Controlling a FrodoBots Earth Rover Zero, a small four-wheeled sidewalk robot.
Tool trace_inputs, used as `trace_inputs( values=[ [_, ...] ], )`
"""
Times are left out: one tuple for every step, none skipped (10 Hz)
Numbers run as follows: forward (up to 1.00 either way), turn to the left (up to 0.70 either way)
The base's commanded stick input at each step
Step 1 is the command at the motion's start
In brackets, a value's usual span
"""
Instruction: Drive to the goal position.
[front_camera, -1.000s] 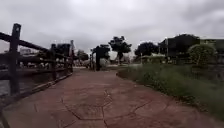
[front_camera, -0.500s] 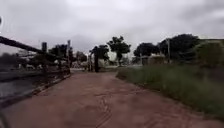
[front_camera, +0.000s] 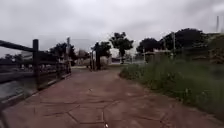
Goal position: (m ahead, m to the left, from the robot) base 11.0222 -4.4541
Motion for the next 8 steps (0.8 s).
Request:
trace_inputs(
  values=[
    [1.0,0.0],
    [1.0,0.0],
    [1.0,0.0],
    [1.0,0.0],
    [1.0,0.0],
    [1.0,0.0],
    [1.0,0.0],
    [1.0,0.0]
  ],
)
